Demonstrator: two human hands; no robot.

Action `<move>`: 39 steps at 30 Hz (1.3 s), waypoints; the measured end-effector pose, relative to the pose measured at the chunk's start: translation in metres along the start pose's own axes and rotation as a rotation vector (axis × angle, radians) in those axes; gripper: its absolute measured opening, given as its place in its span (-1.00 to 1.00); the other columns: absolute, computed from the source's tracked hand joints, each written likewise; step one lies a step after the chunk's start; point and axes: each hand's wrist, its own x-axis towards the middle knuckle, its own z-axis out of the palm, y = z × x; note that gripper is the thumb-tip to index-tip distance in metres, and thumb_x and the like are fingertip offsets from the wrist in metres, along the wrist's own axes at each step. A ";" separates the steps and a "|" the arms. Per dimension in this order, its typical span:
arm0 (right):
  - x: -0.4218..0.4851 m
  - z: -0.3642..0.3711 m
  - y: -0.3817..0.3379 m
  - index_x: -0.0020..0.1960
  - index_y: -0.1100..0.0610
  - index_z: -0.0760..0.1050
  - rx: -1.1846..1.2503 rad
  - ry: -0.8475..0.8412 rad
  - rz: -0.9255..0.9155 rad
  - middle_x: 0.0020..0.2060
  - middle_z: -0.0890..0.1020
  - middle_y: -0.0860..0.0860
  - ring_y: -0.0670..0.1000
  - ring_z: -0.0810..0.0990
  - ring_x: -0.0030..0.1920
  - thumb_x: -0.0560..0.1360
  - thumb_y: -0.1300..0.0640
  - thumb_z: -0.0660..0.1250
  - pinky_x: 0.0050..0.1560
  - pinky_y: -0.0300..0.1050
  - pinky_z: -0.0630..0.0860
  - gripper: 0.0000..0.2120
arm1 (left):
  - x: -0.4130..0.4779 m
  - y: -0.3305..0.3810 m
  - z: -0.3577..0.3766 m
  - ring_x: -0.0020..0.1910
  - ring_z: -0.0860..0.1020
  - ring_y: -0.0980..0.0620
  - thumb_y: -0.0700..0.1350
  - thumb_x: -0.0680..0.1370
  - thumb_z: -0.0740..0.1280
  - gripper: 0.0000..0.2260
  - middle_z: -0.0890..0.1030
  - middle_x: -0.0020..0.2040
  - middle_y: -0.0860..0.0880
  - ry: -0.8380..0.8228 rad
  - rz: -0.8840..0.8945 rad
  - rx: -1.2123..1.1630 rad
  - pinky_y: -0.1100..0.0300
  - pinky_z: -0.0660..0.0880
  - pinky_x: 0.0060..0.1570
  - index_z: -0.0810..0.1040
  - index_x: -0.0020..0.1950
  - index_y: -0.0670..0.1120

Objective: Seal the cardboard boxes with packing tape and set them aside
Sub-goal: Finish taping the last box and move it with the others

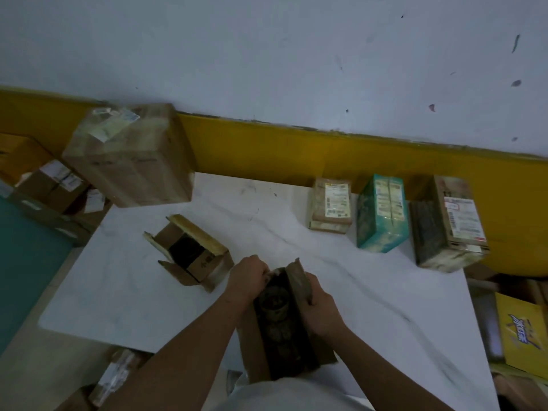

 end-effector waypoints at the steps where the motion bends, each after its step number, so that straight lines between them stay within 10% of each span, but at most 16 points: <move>1: 0.001 0.001 0.001 0.42 -0.06 0.23 0.006 0.012 0.009 0.15 0.53 -0.11 -0.10 0.51 0.06 0.63 -0.06 0.18 0.13 -0.25 0.34 -0.61 | 0.001 0.001 0.000 -0.09 0.56 -0.09 -0.09 0.56 0.26 -0.79 0.53 -0.06 -0.10 0.002 0.013 0.015 0.09 0.50 -0.16 0.67 -0.08 -0.13; 8: -0.001 0.004 0.002 0.39 -0.08 0.30 0.017 0.000 0.013 0.08 0.58 -0.07 -0.04 0.57 0.03 0.64 -0.02 0.14 0.14 -0.12 0.48 -0.67 | -0.009 -0.008 0.009 0.40 0.40 -0.05 0.22 0.63 0.12 -0.49 0.42 0.45 -0.03 -0.237 -0.036 -0.267 0.11 0.35 0.33 0.33 0.51 0.00; 13: -0.002 0.001 -0.011 0.33 0.07 0.44 -0.030 0.038 -0.010 0.11 0.59 -0.01 0.00 0.58 0.14 0.65 0.07 0.19 0.12 -0.32 0.34 -0.72 | -0.013 -0.007 0.004 0.09 0.60 -0.07 0.02 0.68 0.10 -0.71 0.64 0.10 -0.05 -0.098 0.030 -0.196 0.09 0.51 0.04 0.58 0.17 -0.04; 17: 0.008 -0.009 -0.019 0.36 0.12 0.45 -0.083 0.037 -0.214 0.15 0.61 0.10 0.07 0.59 0.15 0.62 0.19 0.24 0.28 -0.16 0.41 -0.69 | -0.012 -0.010 -0.016 0.13 0.55 -0.14 -0.10 0.68 0.12 -0.51 0.55 0.24 -0.17 -0.154 0.103 0.048 0.18 0.43 -0.05 0.07 0.59 -0.11; 22: 0.032 -0.028 -0.034 0.43 -0.09 0.35 -0.408 -0.050 -0.271 0.09 0.65 0.08 0.13 0.62 0.07 0.62 0.13 0.17 0.10 -0.02 0.54 -0.60 | -0.021 -0.016 -0.040 0.00 0.57 -0.16 -0.19 0.64 0.13 -0.81 0.56 0.03 -0.18 -0.053 0.133 0.235 0.09 0.38 -0.22 0.40 0.22 -0.19; 26: 0.038 -0.036 -0.036 0.43 -0.07 0.36 -0.631 0.313 -0.256 0.21 0.61 -0.01 0.05 0.55 0.20 0.50 -0.17 0.35 0.21 -0.09 0.45 -0.46 | -0.031 -0.023 -0.047 -0.11 0.58 -0.13 -0.22 0.61 0.13 -0.89 0.59 -0.03 -0.17 0.012 -0.014 0.162 0.10 0.39 -0.28 0.42 0.09 -0.17; 30: 0.039 -0.043 -0.007 0.53 0.08 0.18 -0.294 0.466 0.023 0.40 0.42 0.10 0.18 0.43 0.35 0.38 -0.10 0.49 0.33 0.12 0.43 -0.15 | -0.038 -0.033 -0.046 -0.20 0.56 -0.05 -0.23 0.64 0.11 -0.78 0.64 -0.08 -0.16 0.087 -0.185 0.054 0.17 0.38 -0.28 0.42 -0.18 -0.11; 34: 0.040 -0.045 -0.005 0.41 0.13 0.41 -0.037 0.240 0.200 0.20 0.60 0.19 0.18 0.57 0.17 0.59 0.05 0.26 0.20 0.00 0.49 -0.59 | -0.043 -0.029 -0.055 -0.11 0.60 -0.12 -0.15 0.68 0.10 -0.77 0.63 -0.06 -0.18 0.171 -0.205 -0.075 0.15 0.37 -0.27 0.53 0.08 -0.20; 39: 0.042 -0.051 -0.007 0.07 0.23 0.56 -0.305 0.289 0.062 -0.02 0.65 0.18 0.16 0.61 -0.02 0.63 0.19 0.11 -0.13 -0.15 0.37 -0.74 | -0.042 -0.031 -0.049 -0.41 0.47 -0.04 0.01 0.63 0.24 -0.65 0.45 -0.43 -0.05 0.151 -0.243 -0.298 0.14 0.31 -0.43 0.41 -0.32 -0.12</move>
